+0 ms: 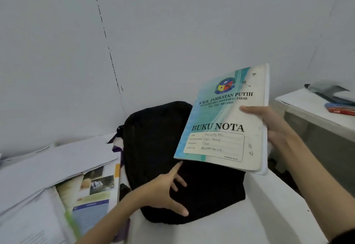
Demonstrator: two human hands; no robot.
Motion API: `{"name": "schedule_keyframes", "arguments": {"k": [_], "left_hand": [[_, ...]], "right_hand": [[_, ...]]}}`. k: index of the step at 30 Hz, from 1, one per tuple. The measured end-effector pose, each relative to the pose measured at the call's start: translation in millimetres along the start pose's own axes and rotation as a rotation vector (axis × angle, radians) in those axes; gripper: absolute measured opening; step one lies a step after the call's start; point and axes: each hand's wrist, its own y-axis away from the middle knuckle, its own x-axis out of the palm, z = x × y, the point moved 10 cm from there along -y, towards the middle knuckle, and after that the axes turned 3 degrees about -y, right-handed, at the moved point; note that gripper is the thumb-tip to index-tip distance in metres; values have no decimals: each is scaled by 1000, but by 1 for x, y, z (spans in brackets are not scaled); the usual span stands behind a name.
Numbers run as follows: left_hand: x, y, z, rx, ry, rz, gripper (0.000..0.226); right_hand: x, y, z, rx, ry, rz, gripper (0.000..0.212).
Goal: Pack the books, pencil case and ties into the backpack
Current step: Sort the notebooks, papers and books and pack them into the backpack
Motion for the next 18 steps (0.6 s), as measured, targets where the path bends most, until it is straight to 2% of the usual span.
{"name": "schedule_keyframes", "arguments": {"k": [3,5,7,9,12,14,16,18], "left_hand": [[-14,-4,2,-12,-80,-125,39],[-27,-5,15,-77,42,-207,15],[-37,-4,37,-165,165,-315,19],[-52,3,70,-303,304,-512,21],[-73,30,121,-499,769,-861,26],[-85,52,138,-556,1047,-1037,21],[-104,64,144,-573,1095,-1107,25],[-124,64,140,-498,1129,-1080,39]], "right_hand": [[11,-15,-7,39,-41,85,39],[23,-22,-12,78,-74,146,32],[34,-29,-19,108,-91,194,36],[42,-34,-25,143,-96,233,42],[48,-39,-31,192,-90,276,43],[48,-42,-34,211,-93,310,46],[45,-46,-37,221,-85,325,46],[36,-52,-39,221,-49,318,54]]}}
